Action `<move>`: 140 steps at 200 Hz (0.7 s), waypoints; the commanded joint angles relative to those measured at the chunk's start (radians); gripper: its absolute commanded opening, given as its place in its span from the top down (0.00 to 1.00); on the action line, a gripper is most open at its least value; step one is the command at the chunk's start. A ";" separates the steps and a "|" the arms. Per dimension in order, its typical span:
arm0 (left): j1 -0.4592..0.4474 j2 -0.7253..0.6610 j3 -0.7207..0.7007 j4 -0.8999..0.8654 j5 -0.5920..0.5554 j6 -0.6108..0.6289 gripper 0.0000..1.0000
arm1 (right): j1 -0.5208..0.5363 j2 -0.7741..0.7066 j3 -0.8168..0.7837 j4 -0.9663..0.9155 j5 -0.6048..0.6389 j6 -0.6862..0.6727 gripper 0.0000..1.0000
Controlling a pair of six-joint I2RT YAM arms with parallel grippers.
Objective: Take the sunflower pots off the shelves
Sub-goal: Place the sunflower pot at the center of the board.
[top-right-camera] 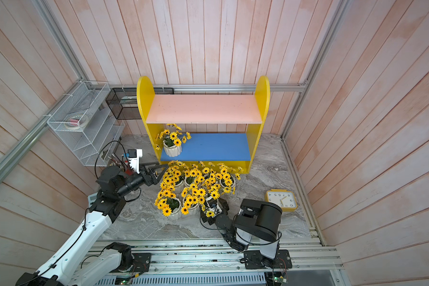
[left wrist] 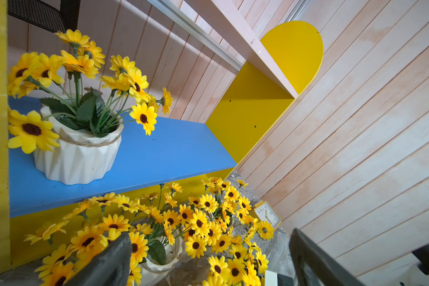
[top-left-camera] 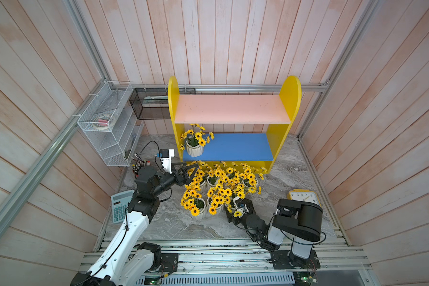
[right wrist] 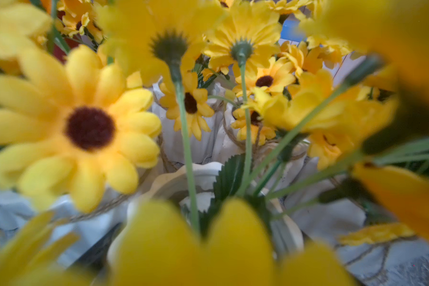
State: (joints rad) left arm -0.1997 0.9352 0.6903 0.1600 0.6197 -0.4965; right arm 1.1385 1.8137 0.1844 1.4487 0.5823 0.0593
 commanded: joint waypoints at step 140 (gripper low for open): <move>-0.003 0.003 0.009 -0.010 -0.005 0.021 0.00 | 0.050 -0.205 0.011 -0.403 -0.030 0.115 0.02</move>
State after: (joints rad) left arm -0.1997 0.9390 0.6903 0.1532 0.6201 -0.4965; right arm 1.1740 1.6474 0.1844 1.1378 0.5827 0.1574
